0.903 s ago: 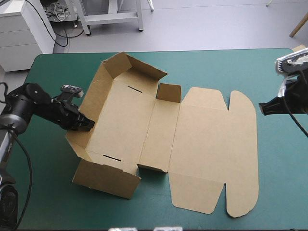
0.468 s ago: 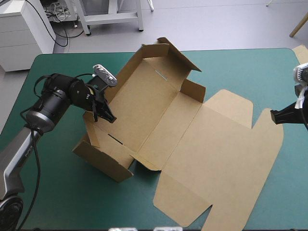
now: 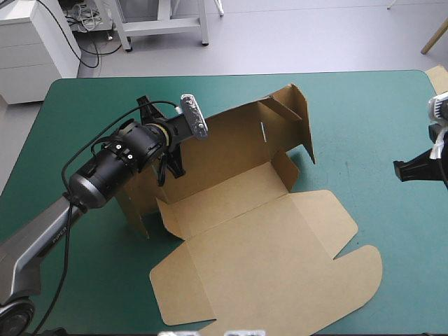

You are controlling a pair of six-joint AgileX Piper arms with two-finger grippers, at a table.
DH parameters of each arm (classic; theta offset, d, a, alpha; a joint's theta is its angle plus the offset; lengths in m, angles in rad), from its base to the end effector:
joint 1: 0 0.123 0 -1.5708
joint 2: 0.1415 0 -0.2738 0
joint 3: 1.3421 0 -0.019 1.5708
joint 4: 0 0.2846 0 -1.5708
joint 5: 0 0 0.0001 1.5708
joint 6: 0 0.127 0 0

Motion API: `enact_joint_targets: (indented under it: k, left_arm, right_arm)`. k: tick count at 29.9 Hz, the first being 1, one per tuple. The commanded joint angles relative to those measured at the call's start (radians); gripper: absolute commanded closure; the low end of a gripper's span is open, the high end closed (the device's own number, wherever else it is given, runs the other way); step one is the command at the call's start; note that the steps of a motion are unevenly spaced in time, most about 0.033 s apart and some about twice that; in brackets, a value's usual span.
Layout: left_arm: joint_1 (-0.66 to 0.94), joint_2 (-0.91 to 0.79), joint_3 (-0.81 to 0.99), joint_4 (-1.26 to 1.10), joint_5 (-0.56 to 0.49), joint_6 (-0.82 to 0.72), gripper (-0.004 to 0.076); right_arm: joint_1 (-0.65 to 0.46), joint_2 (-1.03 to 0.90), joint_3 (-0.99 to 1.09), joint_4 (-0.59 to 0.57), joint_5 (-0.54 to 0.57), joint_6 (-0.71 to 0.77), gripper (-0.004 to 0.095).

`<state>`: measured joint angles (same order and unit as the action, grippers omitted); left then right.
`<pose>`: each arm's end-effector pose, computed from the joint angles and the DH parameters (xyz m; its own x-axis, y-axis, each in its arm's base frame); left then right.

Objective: Fold the box

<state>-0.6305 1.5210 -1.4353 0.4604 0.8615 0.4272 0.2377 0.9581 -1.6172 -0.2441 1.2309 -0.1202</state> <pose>0.3422 -0.1967 0.3288 -0.1833 0.9194 -0.3480 0.6632 0.3770 0.6466 0.1834 0.0146 0.5175 -0.4289 -0.3059 -0.8500 -0.1213 0.9519 -0.2814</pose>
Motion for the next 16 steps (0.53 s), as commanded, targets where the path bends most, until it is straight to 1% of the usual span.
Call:
enact_joint_targets:
  k: [1, 5, 7, 9, 16]
  left_arm:
    - [-0.044, -0.041, -0.037, 0.061, -0.097, -0.015, 0.0731]
    - [-0.081, -0.045, -0.005, 0.126, -0.096, 0.015, 0.0731]
    - [-0.089, -0.052, 0.032, 0.176, -0.117, 0.015, 0.0731]
    - [-0.091, -0.067, 0.083, 0.208, -0.164, 0.010, 0.0731]
    - [-0.091, -0.156, 0.279, 0.283, -0.404, 0.006, 0.0731]
  right_arm:
    - [-0.004, -0.006, -0.029, -0.015, -0.061, 0.006, 0.0929]
    - [-0.004, -0.006, -0.029, -0.015, -0.061, 0.006, 0.0929]
    - [-0.004, -0.006, -0.029, -0.015, -0.061, 0.006, 0.0929]
    - [-0.004, -0.006, -0.029, -0.015, -0.061, 0.006, 0.0929]
    - [-0.004, -0.006, -0.029, -0.015, -0.061, 0.016, 0.0929]
